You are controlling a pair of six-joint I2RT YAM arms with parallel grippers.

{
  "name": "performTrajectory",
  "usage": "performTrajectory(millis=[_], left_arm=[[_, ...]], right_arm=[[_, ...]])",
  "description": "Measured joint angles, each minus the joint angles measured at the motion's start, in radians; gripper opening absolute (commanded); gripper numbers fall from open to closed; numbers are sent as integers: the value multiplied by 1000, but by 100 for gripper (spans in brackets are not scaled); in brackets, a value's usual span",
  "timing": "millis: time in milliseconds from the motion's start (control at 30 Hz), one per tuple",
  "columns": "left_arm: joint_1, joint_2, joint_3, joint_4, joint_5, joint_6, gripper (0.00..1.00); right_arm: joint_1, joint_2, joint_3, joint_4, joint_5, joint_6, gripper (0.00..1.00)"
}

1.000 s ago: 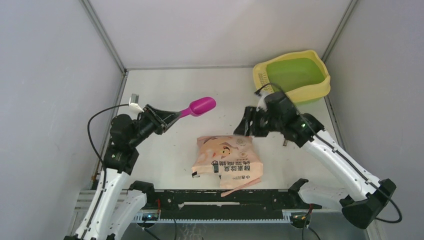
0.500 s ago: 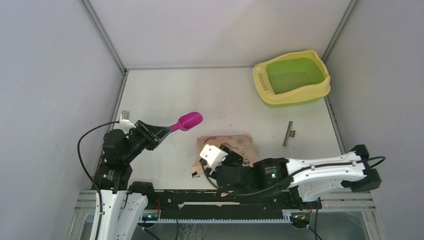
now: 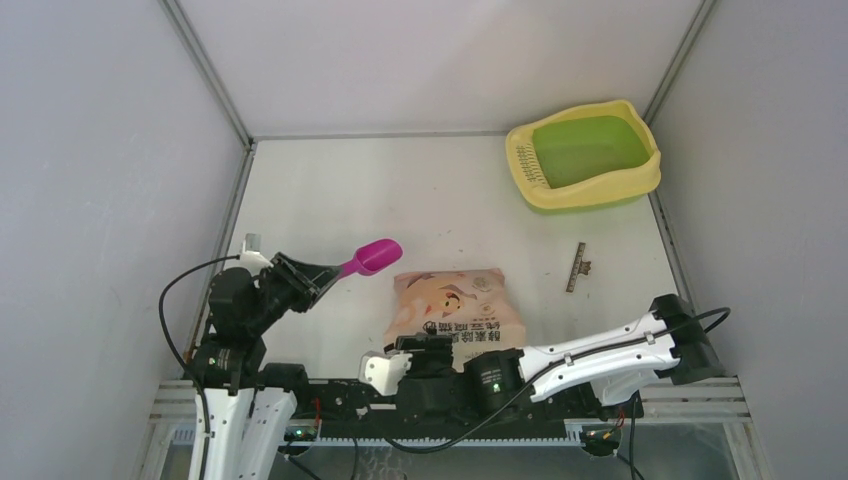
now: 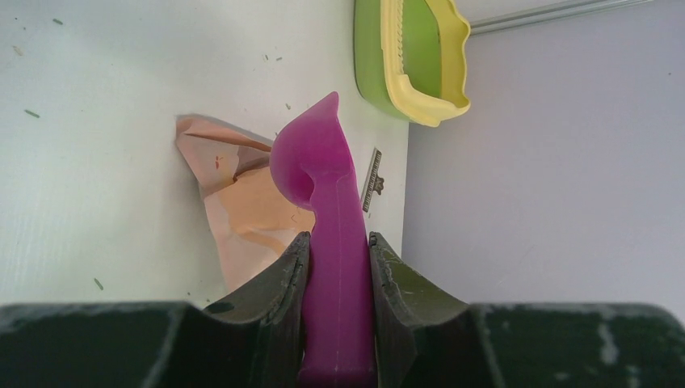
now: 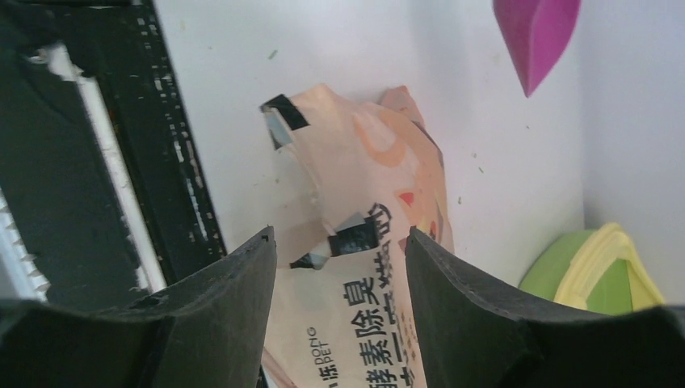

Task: Fill the litter box with clean litter
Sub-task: 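Scoop the cat litter from the cat litter bag.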

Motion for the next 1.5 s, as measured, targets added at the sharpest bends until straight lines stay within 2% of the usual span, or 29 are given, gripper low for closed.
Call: performTrajectory(millis=[300, 867, 1233, 1333, 1500], left_arm=[[2, -2, 0, -2, 2, 0, 0], [6, -3, -27, 17, 28, -1, 0], [8, -2, -32, 36, 48, -3, 0], [8, -2, -32, 34, 50, 0, 0], [8, -2, -30, -10, 54, 20, 0]], right_arm=[[34, 77, 0, -1, -44, 4, 69], [-135, 109, 0, 32, 14, -1, 68], [-74, 108, -25, 51, 14, 10, 71], [-85, 103, -12, 3, 22, 102, 70], [-187, 57, 120, -217, 24, 455, 78]])
